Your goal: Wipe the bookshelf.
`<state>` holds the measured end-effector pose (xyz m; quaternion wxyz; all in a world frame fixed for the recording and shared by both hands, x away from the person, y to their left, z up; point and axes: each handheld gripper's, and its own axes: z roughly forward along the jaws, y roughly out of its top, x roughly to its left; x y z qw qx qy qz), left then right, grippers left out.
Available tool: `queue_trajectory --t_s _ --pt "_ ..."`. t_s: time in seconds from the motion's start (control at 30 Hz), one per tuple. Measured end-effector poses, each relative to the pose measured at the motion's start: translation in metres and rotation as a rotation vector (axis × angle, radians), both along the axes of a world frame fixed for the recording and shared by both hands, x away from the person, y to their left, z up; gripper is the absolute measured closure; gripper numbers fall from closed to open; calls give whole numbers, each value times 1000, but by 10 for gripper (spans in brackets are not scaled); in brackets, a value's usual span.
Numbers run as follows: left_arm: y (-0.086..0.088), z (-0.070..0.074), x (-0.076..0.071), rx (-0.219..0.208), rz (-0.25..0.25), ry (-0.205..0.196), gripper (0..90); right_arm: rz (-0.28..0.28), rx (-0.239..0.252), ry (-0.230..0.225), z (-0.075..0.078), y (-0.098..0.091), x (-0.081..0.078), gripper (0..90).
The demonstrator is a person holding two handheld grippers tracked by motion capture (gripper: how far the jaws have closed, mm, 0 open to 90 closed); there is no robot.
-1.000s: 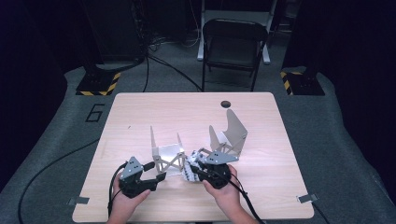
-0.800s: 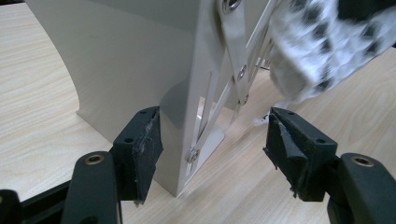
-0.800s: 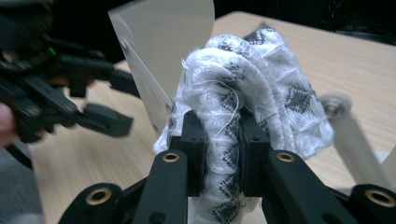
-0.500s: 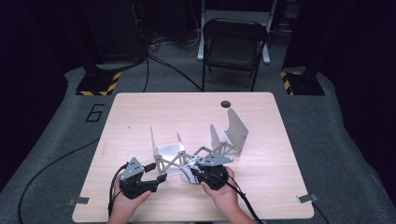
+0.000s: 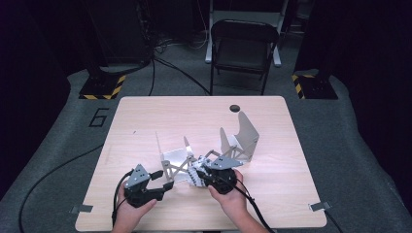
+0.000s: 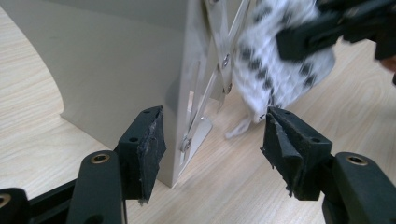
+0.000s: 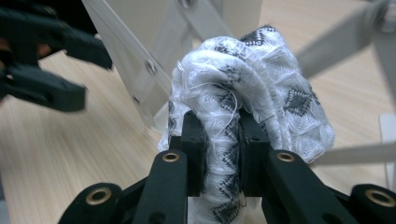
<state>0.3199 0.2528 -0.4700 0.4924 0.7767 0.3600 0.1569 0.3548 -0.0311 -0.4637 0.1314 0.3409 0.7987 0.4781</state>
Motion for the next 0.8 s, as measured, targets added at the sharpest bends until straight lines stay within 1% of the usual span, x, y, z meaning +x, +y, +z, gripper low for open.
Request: queue_trajectory --t_s 0.03,0.07,0.1,0.13,0.2,0.23,0.3,0.33,0.37,0.4,0.43,0.47,0.53,0.57,0.63,0.67,0.7,0.8 --pt "2 1 0 3 -2 4 390 -4 -11 11 -4 0 0 761" --pt "3 1 -1 -2 7 0 394 -7 -16 19 -8 0 1 761" --pt "4 1 -1 4 8 1 402 -5 -29 30 -11 -1 2 761" --pt "5 2 -1 3 15 2 409 -10 -30 38 -13 -1 2 761" --pt "7 3 -1 2 21 0 420 -7 -29 35 -14 -1 2 761" --pt "7 2 -1 -5 27 3 425 -4 -19 44 -11 -1 1 761" --pt "9 3 -2 -1 33 -2 439 -1 -3 31 -5 -1 1 760" --pt "9 3 -2 -5 36 3 443 7 13 19 1 -2 0 760" --pt "10 4 -2 -4 40 -1 447 7 28 13 5 -1 -1 760" --pt "11 5 -3 -11 50 5 452 17 41 -5 12 -1 -2 760" --pt "12 5 -4 -4 59 -2 455 20 53 -16 17 0 -4 760" --pt "14 5 -5 -9 70 3 465 30 67 -35 23 1 -6 760" --pt "17 6 -6 -11 86 -4 472 37 84 -53 30 4 -10 760" --pt "20 7 -7 -19 100 -3 474 41 83 -56 31 5 -11 760" --pt "22 7 -8 -23 117 -2 480 45 61 -64 29 9 -10 760" --pt "24 7 -9 -23 121 4 480 45 52 -55 26 10 -10 760" --pt "25 7 -8 -19 120 -3 481 47 37 -51 22 12 -8 760" --pt "27 7 -8 -12 130 -2 481 44 -9 -9 5 15 -4 760"
